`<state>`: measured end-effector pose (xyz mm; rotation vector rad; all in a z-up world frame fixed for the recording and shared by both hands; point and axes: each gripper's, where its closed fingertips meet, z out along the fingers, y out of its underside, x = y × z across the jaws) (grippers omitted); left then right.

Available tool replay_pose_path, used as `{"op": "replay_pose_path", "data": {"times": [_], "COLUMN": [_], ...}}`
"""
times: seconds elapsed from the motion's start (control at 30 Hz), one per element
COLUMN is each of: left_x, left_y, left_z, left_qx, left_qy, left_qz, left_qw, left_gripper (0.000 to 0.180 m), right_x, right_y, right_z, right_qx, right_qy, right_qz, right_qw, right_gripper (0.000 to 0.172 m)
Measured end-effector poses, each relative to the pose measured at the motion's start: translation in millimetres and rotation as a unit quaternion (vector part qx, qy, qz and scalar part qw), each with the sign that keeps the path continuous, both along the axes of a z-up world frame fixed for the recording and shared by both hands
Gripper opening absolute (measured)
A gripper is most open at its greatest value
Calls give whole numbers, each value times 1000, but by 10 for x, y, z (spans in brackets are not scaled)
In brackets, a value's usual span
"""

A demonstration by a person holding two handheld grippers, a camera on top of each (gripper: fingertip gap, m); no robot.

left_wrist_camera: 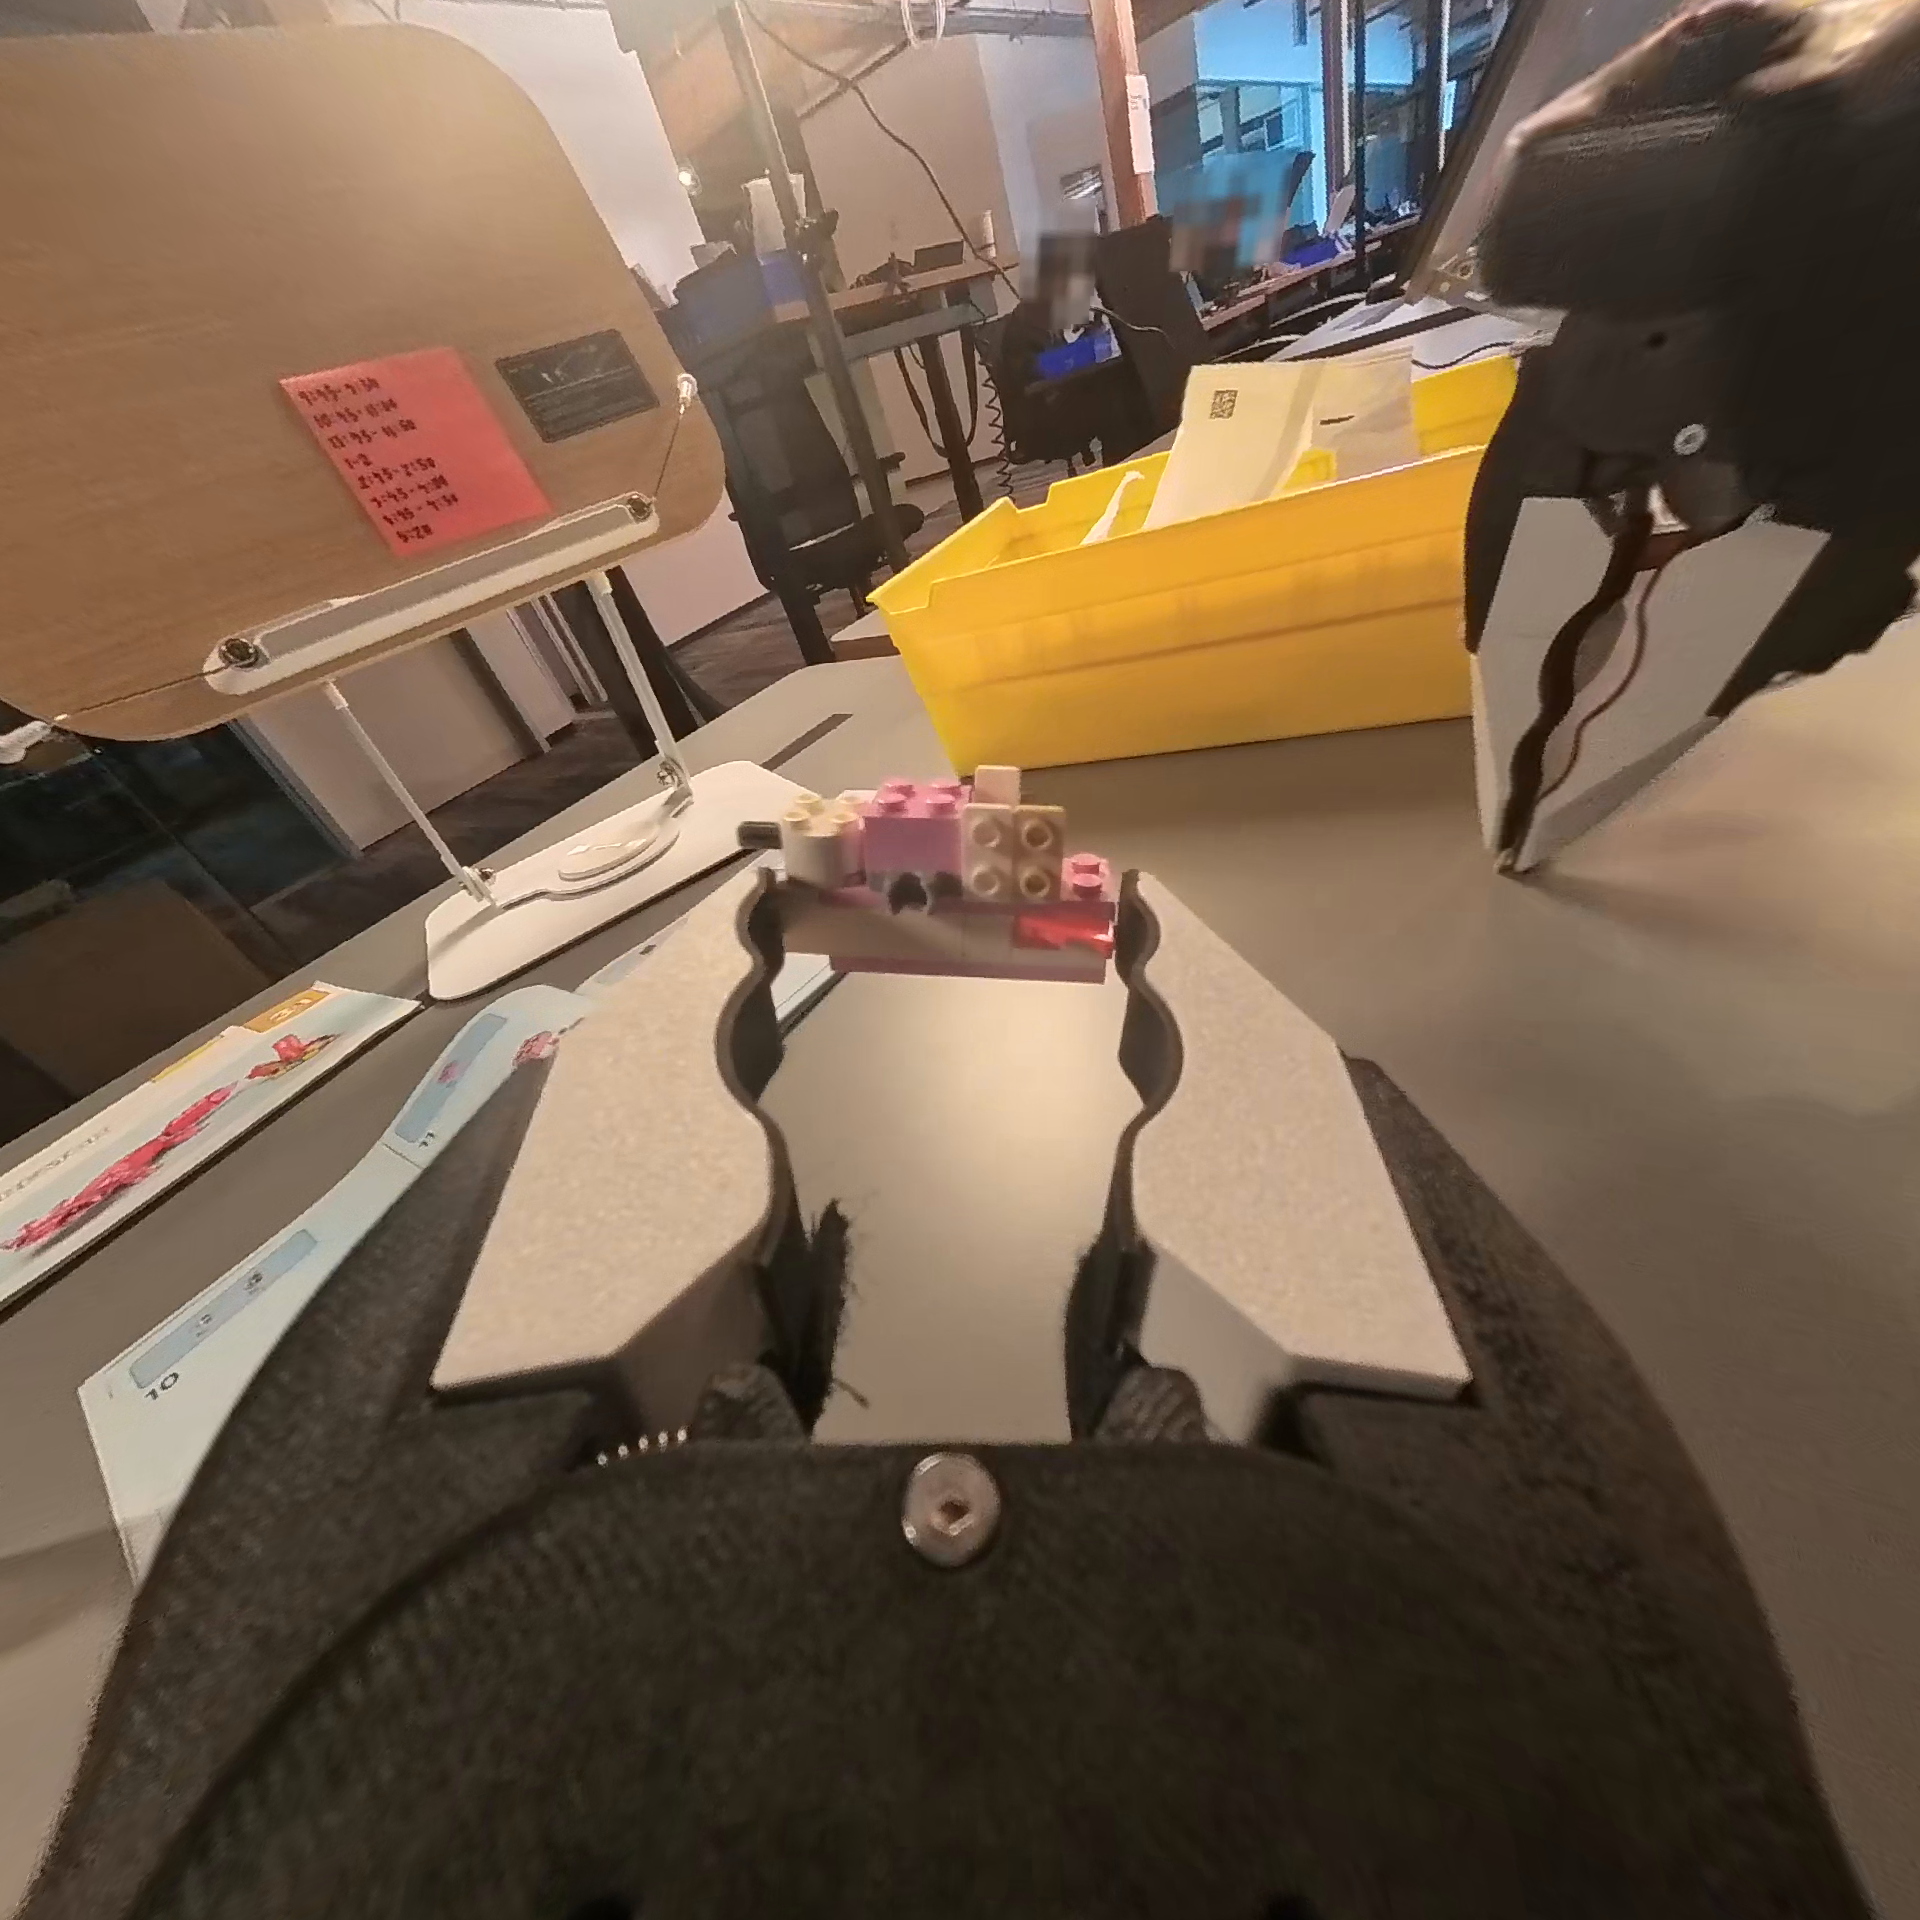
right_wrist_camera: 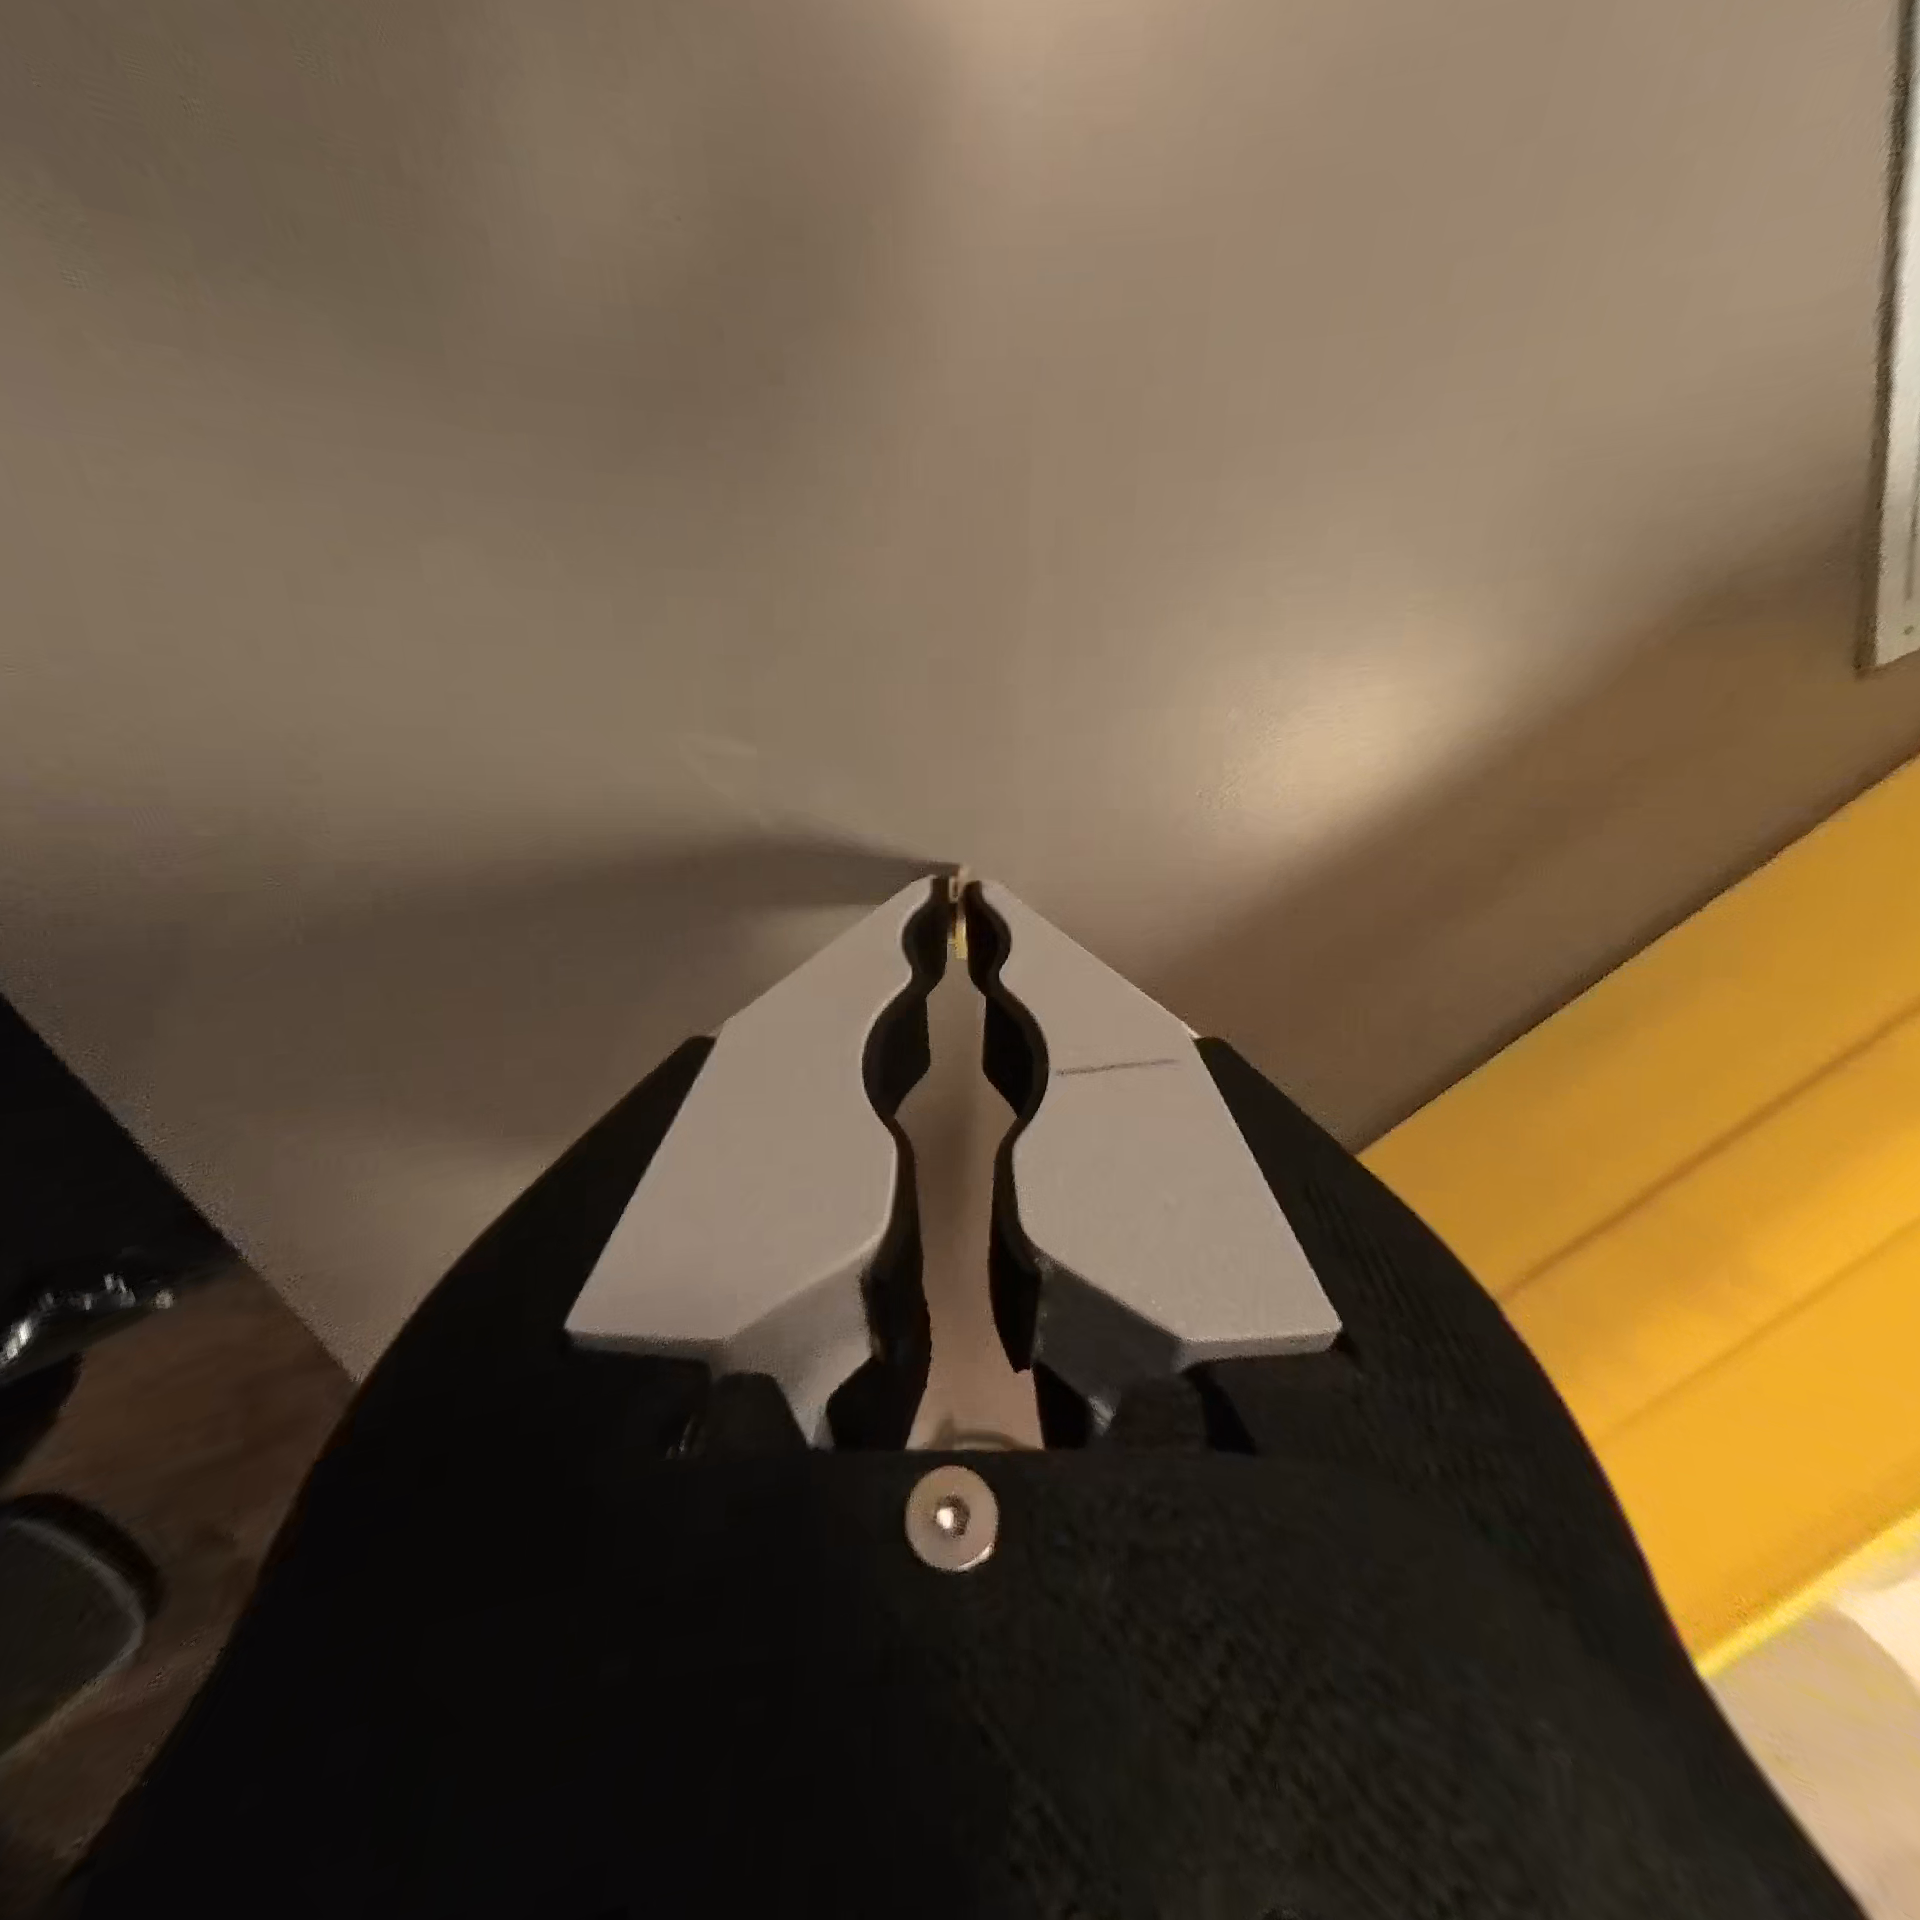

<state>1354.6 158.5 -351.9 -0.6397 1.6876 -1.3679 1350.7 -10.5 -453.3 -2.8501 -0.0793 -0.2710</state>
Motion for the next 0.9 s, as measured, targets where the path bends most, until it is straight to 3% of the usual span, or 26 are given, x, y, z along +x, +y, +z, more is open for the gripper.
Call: {"op": "replay_pose_path", "data": {"times": [0.1, 0.2, 0.27, 0.4, 0.6, 0.9], "left_x": [-3, -4, -5, -8, -9, -14], "left_y": [10, 9, 5, 5, -10, -25], "left_z": [16, 17, 16, 19, 5, -9], "left_qx": [-6, -16, -24, -28, -28, -28], "left_qy": [0, 5, 9, 11, 15, 19], "left_qz": [-1, -6, -11, -14, -19, -25], "left_qw": [1000, 1000, 1000, 999, 999, 999], "left_gripper": [64, 64, 64, 64, 64, 64], "right_x": [-157, -422, -569, -639, -623, -573], "right_y": [345, 729, 843, 836, 742, 655], "right_z": [100, 275, 274, 98, 117, 129], "right_qx": [124, 266, 309, 302, 303, 307], "right_qy": [47, 118, 179, 231, 257, 210], "right_qz": [-8, 15, 28, 37, 50, 57], "right_qw": [991, 957, 934, 924, 916, 927], "right_gripper": [1, 1, 2, 1, 3, 14]}}
